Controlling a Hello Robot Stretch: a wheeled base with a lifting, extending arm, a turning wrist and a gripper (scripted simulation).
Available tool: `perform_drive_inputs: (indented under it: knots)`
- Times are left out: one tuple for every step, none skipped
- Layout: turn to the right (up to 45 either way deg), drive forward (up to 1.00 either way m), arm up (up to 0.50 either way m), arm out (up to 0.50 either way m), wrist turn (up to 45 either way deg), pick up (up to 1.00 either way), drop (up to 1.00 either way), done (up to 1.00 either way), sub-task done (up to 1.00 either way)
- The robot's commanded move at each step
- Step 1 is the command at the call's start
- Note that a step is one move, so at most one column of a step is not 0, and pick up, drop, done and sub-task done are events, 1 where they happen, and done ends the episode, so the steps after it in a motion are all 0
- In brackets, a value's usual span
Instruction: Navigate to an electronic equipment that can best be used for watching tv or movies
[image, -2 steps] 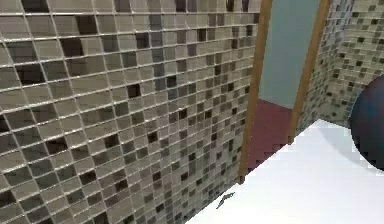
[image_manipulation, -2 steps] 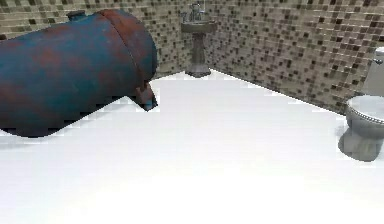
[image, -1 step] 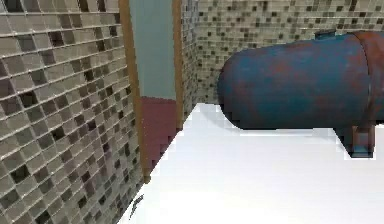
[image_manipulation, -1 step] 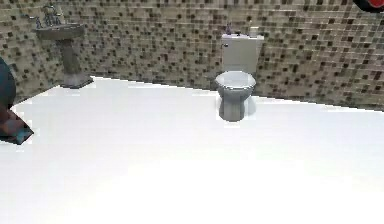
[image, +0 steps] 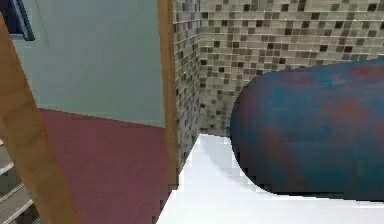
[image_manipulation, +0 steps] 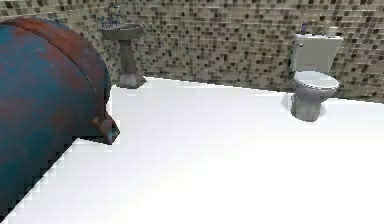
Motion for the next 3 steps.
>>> perform_drive_inputs:
  knots:
    - [0.0, 0.55, 0.0, 0.0, 0.0, 0.0, 0.0, 0.0, 0.0]
    - [-45.0, 0.0, 0.0, 0.0, 0.0, 0.0, 0.0, 0.0, 0.0]
    - [0.0, 1.0, 0.0, 0.0, 0.0, 0.0, 0.0, 0.0, 0.0]
